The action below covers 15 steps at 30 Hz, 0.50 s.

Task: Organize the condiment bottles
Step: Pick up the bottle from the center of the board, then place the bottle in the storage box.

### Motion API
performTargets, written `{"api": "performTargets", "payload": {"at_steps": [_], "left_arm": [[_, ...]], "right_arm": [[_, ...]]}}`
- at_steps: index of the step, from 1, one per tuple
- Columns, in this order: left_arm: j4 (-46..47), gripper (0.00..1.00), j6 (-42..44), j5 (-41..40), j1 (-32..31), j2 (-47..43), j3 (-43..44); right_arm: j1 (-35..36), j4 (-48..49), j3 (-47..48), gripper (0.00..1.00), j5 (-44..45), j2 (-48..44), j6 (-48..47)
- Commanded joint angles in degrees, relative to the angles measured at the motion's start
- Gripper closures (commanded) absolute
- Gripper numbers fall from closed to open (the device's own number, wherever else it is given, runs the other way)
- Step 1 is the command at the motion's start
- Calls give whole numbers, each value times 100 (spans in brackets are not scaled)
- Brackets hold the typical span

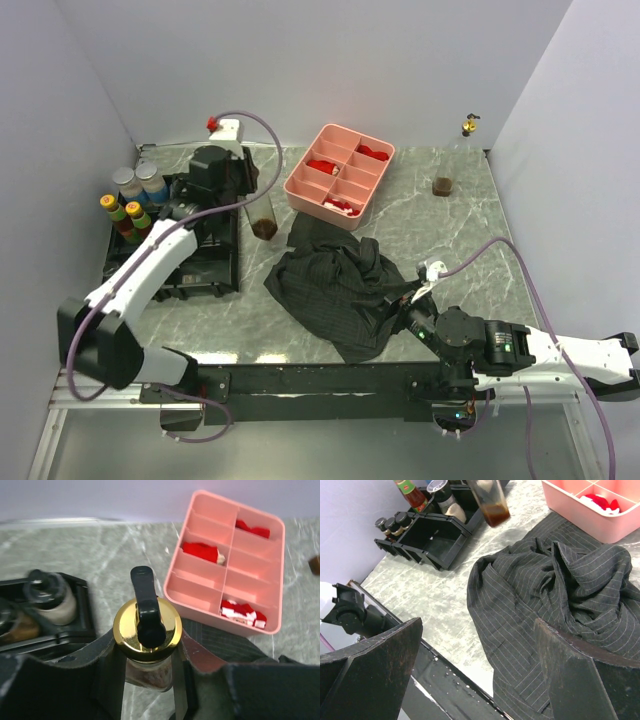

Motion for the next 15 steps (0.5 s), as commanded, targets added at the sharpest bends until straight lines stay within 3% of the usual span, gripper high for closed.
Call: {"api": "performTargets", "payload": {"at_steps": [1,5,15], "left_arm": [[173,99,-147,-737,-23,-891,176],[-232,99,-147,-1220,-23,-1384,28],[-137,99,459,-2205,-23,-2904,-1097]], "right_arm": [[32,256,-91,0,98,-102,23],[32,213,-100,0,72,-119,32],[32,248,-223,0,19,-401,14]]}}
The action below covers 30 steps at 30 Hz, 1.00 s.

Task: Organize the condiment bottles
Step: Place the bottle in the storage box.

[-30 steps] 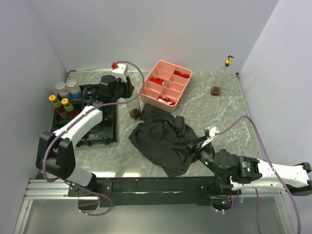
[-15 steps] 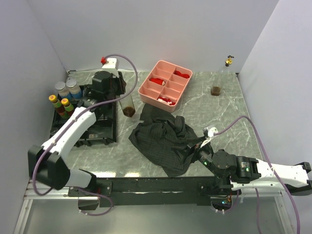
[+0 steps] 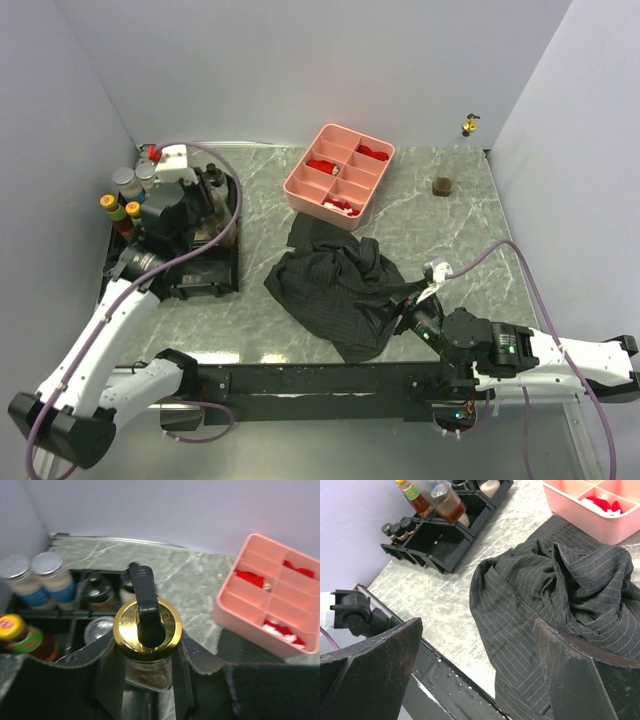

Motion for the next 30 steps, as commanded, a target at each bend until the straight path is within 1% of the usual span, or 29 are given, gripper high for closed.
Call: {"api": "performTargets", "payload": {"at_steps": [1,3,6,13,15,16,20,23,27,30], "left_arm": [[453,99,317,-626,-23,-567,-335],[454,99,388,-914,-23,-751,-476],[699,99,520,-1328,-15,-971,-845],[866,99,415,-1811,-15,-1613,-1548],[745,99,354,-1918,-15,-1692,-1567],[535,99,310,-1971,-15,-1701,-1497],[191,99,143,-1971,-15,-1789,-1330],[6,99,81,-2286,-15,-1824,-1268],[260,99,151,-2130,-15,-1930,-1504],[103,99,-94,-2261,-15,-1877,-1549]], "right_arm": [[32,202,-92,0,23,-151,14],[32,202,-92,0,32,-152,5],[32,167,-92,0,32,-143,5],[32,106,-118,0,6,-309,32],[32,62,-127,0,-3,-406,32],[32,53,-136,0,-3,-441,32],[32,35,-197,0,-12,-582,49],[32,35,-215,0,-29,-626,75],[32,26,-215,0,-64,-635,102],[32,0,-206,0,-126,-644,128]]}}
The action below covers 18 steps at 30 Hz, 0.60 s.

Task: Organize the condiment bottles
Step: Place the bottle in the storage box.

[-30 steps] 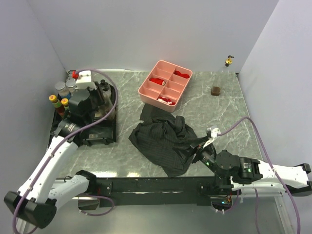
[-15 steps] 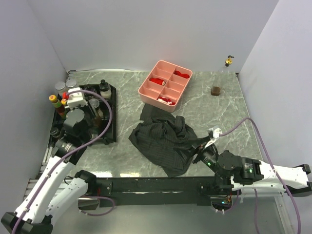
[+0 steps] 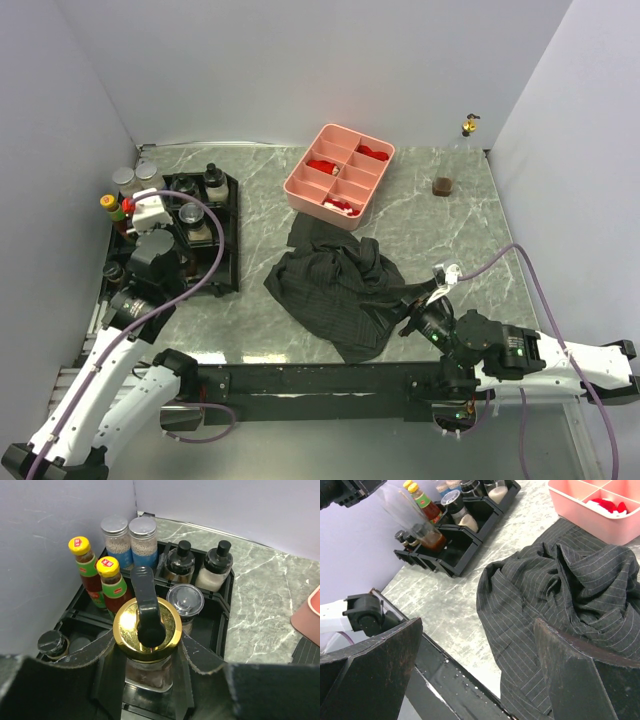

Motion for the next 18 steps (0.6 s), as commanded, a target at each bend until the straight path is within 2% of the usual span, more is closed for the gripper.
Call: {"api": "performTargets", "payload": {"at_steps": [1,8,13,15,18], "left_arm": [[373,99,-292,-220,-4,-100,55],[593,99,-538,-509,49,-13,-349],[549,98,-845,-458,347,251,-533],[636,88,-907,-334,488,252,-673],[804,61,-1083,-202,629,146,-859]], "right_arm": [[35,28,-18,0,-28,-65,87],[26,11,-88,0,-19,-214,122],[35,-16,-88,0,-45,-249,131],[35,-15,-106,0,-45,-293,122],[35,-42,-123,0,-28,-337,122]]}}
